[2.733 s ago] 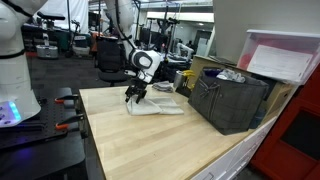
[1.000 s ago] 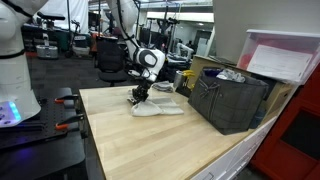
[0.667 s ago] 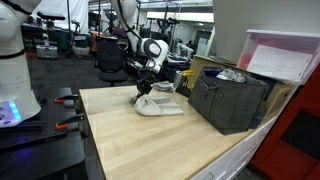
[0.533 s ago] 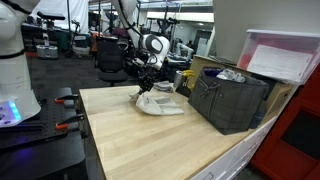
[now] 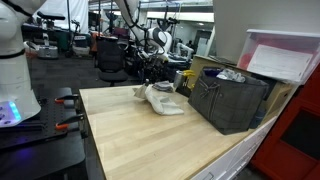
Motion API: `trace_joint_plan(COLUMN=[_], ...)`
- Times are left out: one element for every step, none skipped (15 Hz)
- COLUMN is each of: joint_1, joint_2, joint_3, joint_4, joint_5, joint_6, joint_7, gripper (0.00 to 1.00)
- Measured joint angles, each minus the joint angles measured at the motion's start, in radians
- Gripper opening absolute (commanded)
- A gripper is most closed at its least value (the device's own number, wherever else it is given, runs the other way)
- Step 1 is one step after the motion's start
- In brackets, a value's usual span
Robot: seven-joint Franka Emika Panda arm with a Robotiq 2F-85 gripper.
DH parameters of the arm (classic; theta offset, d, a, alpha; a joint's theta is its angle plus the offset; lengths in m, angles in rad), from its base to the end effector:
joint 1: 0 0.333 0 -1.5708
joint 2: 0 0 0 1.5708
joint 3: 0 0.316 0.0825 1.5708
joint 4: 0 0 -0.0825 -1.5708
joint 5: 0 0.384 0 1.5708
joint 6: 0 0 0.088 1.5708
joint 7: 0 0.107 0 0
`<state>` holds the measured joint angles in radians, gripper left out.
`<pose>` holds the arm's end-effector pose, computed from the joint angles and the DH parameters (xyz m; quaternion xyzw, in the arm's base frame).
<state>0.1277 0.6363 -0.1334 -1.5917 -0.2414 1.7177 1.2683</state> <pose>0.6356 -0.0169 0.2394 0.7974 -0.5286 -0.1106 0.2692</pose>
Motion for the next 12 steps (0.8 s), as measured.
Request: trace_joint_plan(joint_1=[0.006,0.013,0.020,0.027,0.034,0.040,0.045,0.049,0.052,0.054,0.054,0.054], joint_2=[0.024,0.051,0.077,0.104,0.132,0.162,0.190,0.217,0.242,0.267,0.291,0.315], joint_3=[0.003,0.006,0.008,0.009,0.009,0.009,0.009,0.009,0.008,0.007,0.005,0.002], joint_4=[0.035,0.071,0.105,0.142,0.180,0.224,0.267,0.311,0.354,0.400,0.444,0.488], joint_5=[-0.016,-0.031,-0.043,-0.056,-0.067,-0.075,-0.083,-0.091,-0.096,-0.099,-0.100,-0.100], joint_6=[-0.021,-0.039,-0.055,-0.069,-0.084,-0.097,-0.105,-0.110,-0.112,-0.113,-0.114,-0.114], joint_7=[-0.007,-0.012,-0.017,-0.025,-0.029,-0.030,-0.030,-0.031,-0.031,-0.031,-0.031,-0.031], gripper=[0.02,0.02,0.02,0.02,0.02,0.02,0.02,0.02,0.02,0.02,0.02,0.02])
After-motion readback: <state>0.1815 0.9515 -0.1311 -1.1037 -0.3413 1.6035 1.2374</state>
